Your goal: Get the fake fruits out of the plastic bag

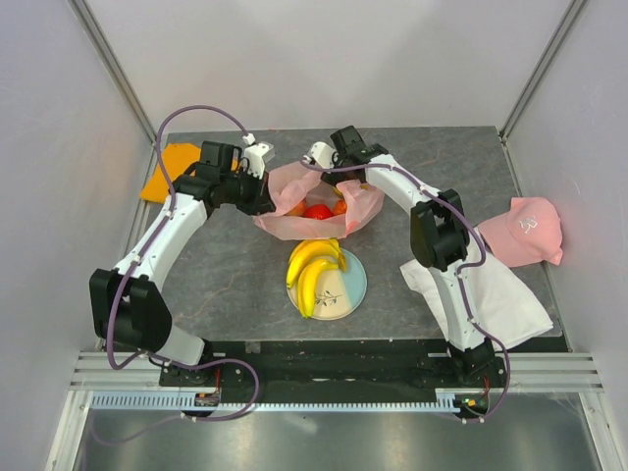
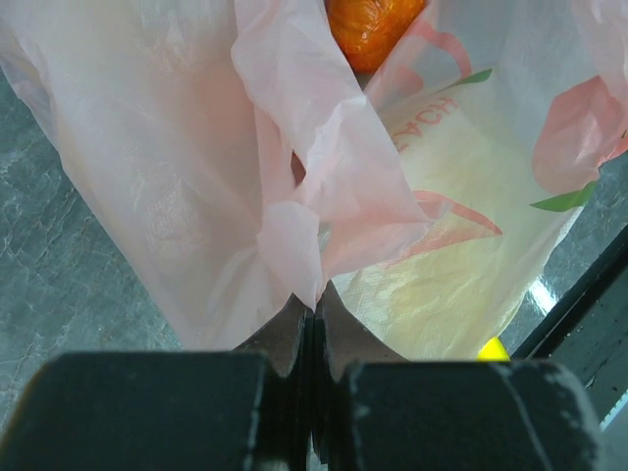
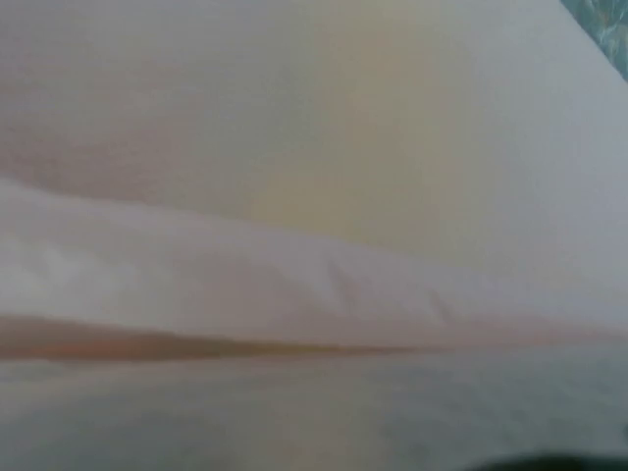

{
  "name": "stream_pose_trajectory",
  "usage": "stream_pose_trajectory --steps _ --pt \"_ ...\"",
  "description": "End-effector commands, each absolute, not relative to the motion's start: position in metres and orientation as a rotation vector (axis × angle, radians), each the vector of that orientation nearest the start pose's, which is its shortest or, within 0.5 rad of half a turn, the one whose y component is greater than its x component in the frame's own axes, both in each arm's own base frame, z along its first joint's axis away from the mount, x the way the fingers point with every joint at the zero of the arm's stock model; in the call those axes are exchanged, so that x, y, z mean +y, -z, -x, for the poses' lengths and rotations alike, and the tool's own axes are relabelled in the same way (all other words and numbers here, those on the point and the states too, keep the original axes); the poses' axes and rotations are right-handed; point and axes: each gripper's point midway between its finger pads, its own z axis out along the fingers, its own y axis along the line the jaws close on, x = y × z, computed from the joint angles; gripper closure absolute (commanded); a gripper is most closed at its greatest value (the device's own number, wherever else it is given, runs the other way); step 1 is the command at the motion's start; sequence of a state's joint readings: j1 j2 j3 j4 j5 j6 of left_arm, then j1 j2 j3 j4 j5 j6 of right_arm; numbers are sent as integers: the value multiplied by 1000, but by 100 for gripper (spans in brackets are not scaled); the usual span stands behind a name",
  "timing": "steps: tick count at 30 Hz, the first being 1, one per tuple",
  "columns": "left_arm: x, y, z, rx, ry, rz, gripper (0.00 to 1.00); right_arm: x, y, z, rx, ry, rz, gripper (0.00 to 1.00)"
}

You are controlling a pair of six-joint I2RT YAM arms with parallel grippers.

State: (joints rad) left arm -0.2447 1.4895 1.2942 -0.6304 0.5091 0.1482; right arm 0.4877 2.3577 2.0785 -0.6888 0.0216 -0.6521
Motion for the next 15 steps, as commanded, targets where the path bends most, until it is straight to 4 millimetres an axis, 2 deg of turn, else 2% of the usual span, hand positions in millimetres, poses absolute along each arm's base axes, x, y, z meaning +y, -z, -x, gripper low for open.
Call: stream_pose_trajectory --steps 1,2,3,4,5,7,8,10,11,15 --pt "-177 -213 -358 2158 648 -735 98 235 -60 -520 2177 93 1352 64" --pt "-178 -212 -357 2164 651 -733 98 238 -77 -521 2149 76 1335 70" --pt "-179 -214 -358 2158 656 -730 98 239 -88 -521 2138 65 1310 73" --pt "-180 -215 -358 2157 659 -729 98 244 -100 -518 2118 25 1302 74" --pt "-181 -217 -358 2149 662 -732 98 251 -127 -514 2067 -29 1287 75" --pt "-183 -218 -359 2142 664 -733 98 256 -151 -503 2040 -93 1274 76" --pt "-184 -218 -360 2139 664 -735 99 262 -178 -495 1990 -148 1262 77" --pt "-184 -220 -361 2134 668 -730 99 267 -198 -482 1973 -220 1240 78" --pt "-185 -222 -362 2127 668 -730 98 268 -219 -474 1942 -246 1225 78" --pt "-187 -224 -366 2132 682 -694 98 277 -248 -447 1922 -397 1199 78"
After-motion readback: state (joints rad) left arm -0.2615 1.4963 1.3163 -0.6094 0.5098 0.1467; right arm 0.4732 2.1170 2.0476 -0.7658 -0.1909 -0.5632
